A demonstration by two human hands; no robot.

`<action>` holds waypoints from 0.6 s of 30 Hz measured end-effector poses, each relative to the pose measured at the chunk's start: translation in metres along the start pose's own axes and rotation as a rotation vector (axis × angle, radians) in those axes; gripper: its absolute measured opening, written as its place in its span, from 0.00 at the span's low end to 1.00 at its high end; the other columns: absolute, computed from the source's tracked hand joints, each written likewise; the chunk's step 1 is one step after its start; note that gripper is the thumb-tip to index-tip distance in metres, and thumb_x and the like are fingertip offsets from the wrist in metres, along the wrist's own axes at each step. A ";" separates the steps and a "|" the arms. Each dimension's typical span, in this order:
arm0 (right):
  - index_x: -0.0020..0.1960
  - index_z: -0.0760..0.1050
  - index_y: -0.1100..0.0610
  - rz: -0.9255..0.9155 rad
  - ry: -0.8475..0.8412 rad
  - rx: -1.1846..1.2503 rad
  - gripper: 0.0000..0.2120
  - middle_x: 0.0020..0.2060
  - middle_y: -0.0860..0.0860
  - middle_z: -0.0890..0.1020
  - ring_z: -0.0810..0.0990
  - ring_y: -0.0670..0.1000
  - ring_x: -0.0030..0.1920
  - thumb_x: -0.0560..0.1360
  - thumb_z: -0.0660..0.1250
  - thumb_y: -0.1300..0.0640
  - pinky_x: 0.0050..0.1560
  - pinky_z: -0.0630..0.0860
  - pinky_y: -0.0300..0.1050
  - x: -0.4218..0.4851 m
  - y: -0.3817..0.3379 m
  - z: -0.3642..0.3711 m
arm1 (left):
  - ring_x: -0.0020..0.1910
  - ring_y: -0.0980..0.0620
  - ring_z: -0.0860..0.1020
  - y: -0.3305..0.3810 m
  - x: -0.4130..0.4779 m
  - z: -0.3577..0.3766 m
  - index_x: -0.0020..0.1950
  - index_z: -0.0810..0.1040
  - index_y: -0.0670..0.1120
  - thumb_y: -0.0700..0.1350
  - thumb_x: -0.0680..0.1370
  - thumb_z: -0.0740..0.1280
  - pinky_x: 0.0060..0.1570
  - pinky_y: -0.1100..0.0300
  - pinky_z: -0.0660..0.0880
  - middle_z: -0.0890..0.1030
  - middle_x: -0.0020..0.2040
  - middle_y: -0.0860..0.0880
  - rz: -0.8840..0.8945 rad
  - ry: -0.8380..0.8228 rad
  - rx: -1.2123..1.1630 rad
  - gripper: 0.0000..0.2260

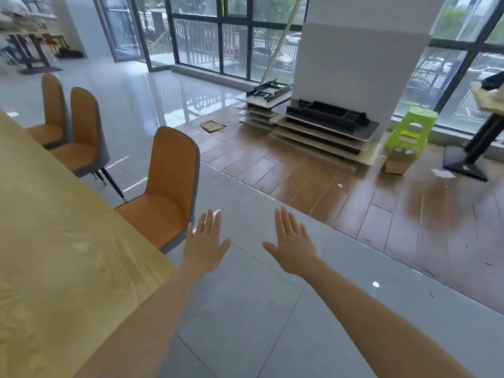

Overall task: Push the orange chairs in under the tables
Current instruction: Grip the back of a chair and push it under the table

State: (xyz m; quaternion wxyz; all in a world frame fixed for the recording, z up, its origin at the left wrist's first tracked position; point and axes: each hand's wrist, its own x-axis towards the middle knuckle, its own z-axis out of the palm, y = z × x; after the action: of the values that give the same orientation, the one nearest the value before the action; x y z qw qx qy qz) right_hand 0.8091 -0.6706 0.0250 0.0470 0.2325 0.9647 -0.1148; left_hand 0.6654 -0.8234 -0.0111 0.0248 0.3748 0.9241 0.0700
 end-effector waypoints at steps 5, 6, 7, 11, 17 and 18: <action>0.73 0.28 0.58 -0.114 -0.016 -0.021 0.37 0.75 0.54 0.33 0.34 0.54 0.76 0.80 0.48 0.41 0.75 0.38 0.52 0.109 0.020 -0.035 | 0.78 0.47 0.44 0.001 0.093 -0.013 0.77 0.39 0.46 0.58 0.81 0.48 0.75 0.47 0.47 0.43 0.79 0.45 -0.072 0.020 0.025 0.30; 0.73 0.27 0.58 -0.140 -0.023 -0.024 0.37 0.75 0.54 0.33 0.34 0.54 0.76 0.80 0.47 0.40 0.75 0.38 0.52 0.129 0.023 -0.039 | 0.78 0.47 0.44 0.000 0.108 -0.013 0.77 0.39 0.46 0.59 0.81 0.47 0.75 0.47 0.47 0.42 0.79 0.45 -0.090 0.014 0.031 0.31; 0.73 0.27 0.58 -0.167 -0.029 -0.030 0.37 0.75 0.54 0.33 0.34 0.54 0.76 0.80 0.47 0.40 0.75 0.38 0.52 0.149 0.025 -0.042 | 0.78 0.47 0.44 -0.003 0.124 -0.012 0.76 0.39 0.46 0.59 0.81 0.47 0.75 0.48 0.47 0.42 0.79 0.45 -0.111 0.010 0.039 0.31; 0.73 0.27 0.58 -0.266 -0.049 -0.052 0.37 0.75 0.54 0.33 0.33 0.55 0.76 0.80 0.47 0.40 0.75 0.38 0.53 0.237 0.035 -0.051 | 0.78 0.47 0.44 -0.018 0.189 -0.003 0.76 0.38 0.45 0.60 0.80 0.46 0.75 0.48 0.48 0.43 0.79 0.45 -0.209 0.020 0.081 0.32; 0.74 0.29 0.59 -0.453 -0.020 -0.075 0.37 0.76 0.56 0.34 0.35 0.56 0.76 0.80 0.46 0.41 0.76 0.39 0.53 0.377 0.050 -0.071 | 0.78 0.47 0.42 -0.041 0.302 0.001 0.76 0.36 0.45 0.62 0.79 0.43 0.75 0.48 0.46 0.40 0.78 0.46 -0.382 0.033 0.119 0.32; 0.74 0.29 0.59 -0.482 -0.028 -0.079 0.37 0.76 0.56 0.34 0.35 0.56 0.76 0.80 0.47 0.41 0.76 0.39 0.53 0.400 0.052 -0.077 | 0.78 0.47 0.42 -0.043 0.321 -0.002 0.76 0.36 0.45 0.62 0.80 0.43 0.75 0.48 0.45 0.40 0.78 0.46 -0.419 0.040 0.104 0.32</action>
State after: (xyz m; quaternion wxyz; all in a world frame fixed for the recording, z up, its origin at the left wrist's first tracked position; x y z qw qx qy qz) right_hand 0.4754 -0.4313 0.0318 0.0408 -0.0080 0.9952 -0.0882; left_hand 0.4051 -0.6307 -0.0138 0.0011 0.1741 0.9845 0.0231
